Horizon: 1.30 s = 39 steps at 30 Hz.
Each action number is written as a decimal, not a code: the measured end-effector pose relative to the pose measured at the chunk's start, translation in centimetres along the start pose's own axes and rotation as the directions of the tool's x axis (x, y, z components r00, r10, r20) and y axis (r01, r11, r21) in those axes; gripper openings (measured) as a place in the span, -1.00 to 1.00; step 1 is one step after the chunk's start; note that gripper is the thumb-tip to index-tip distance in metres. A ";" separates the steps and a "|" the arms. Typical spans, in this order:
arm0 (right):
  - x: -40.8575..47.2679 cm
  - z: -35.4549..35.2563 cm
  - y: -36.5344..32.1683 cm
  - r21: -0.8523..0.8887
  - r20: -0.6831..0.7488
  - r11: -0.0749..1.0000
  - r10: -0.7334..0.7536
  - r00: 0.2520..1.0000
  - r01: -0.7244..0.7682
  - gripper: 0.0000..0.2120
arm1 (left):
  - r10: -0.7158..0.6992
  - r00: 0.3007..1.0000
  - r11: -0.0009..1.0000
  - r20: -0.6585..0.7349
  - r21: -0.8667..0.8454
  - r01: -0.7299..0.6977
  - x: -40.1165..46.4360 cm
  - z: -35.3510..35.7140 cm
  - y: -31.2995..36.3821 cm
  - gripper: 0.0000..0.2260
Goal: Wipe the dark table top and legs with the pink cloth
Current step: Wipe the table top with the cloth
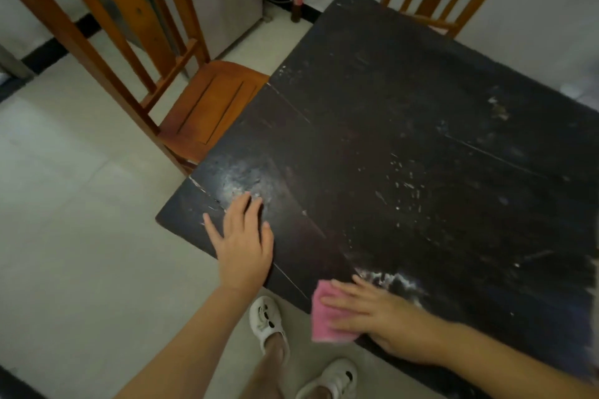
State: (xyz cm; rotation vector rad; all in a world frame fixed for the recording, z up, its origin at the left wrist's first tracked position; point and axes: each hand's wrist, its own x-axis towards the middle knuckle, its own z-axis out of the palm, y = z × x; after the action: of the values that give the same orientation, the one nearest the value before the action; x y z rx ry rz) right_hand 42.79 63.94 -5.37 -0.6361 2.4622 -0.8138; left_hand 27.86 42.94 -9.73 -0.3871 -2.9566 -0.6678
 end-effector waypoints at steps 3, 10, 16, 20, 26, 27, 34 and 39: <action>2.5 -4.8 0.7 0.202 -0.225 0.969 0.190 0.956 -0.145 -0.45 | -0.041 0.998 0.999 0.043 -0.017 0.042 -0.9 0.4 1.6 -0.62; 14.9 -7.9 5.0 0.010 -0.366 0.947 0.302 0.880 -0.321 -0.44 | -0.053 0.998 0.999 -0.025 0.009 0.054 -1.0 0.8 1.3 -0.59; -0.5 2.6 0.2 -0.053 -0.332 0.970 0.207 0.920 -0.237 -0.47 | -0.012 0.998 0.996 0.061 0.085 0.007 -1.1 0.7 1.6 -0.61; -3.0 0.2 -1.3 0.140 -0.322 0.945 0.324 0.889 -0.294 -0.47 | -0.019 0.989 0.991 0.148 0.134 -0.001 -1.0 0.4 2.1 -0.62; -0.1 -7.3 7.8 0.387 -0.645 0.805 0.585 0.492 -0.449 -0.48 | 0.030 0.991 0.990 0.134 0.133 -0.048 -1.2 0.5 2.0 -0.63; -0.1 -6.2 8.1 0.387 -0.637 0.790 0.602 0.482 -0.475 -0.49 | 0.054 0.990 0.990 0.132 0.126 -0.071 -1.2 0.5 1.9 -0.63; -2.8 5.3 -1.0 0.309 -0.460 0.915 0.382 0.802 -0.258 -0.45 | 0.300 0.940 0.946 0.163 0.074 -0.315 -2.8 0.5 2.5 -0.62; -6.2 -1.5 2.1 0.695 -0.591 0.687 0.713 0.376 -0.211 -0.53 | 0.487 0.828 0.863 0.278 -0.007 -0.505 -4.8 1.4 6.3 -0.62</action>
State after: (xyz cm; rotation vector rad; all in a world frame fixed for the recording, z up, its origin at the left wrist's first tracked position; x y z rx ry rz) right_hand 46.27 69.52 -3.83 0.9493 2.6941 -1.7099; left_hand 34.13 47.97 -9.03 -1.2814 -2.8950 -0.4739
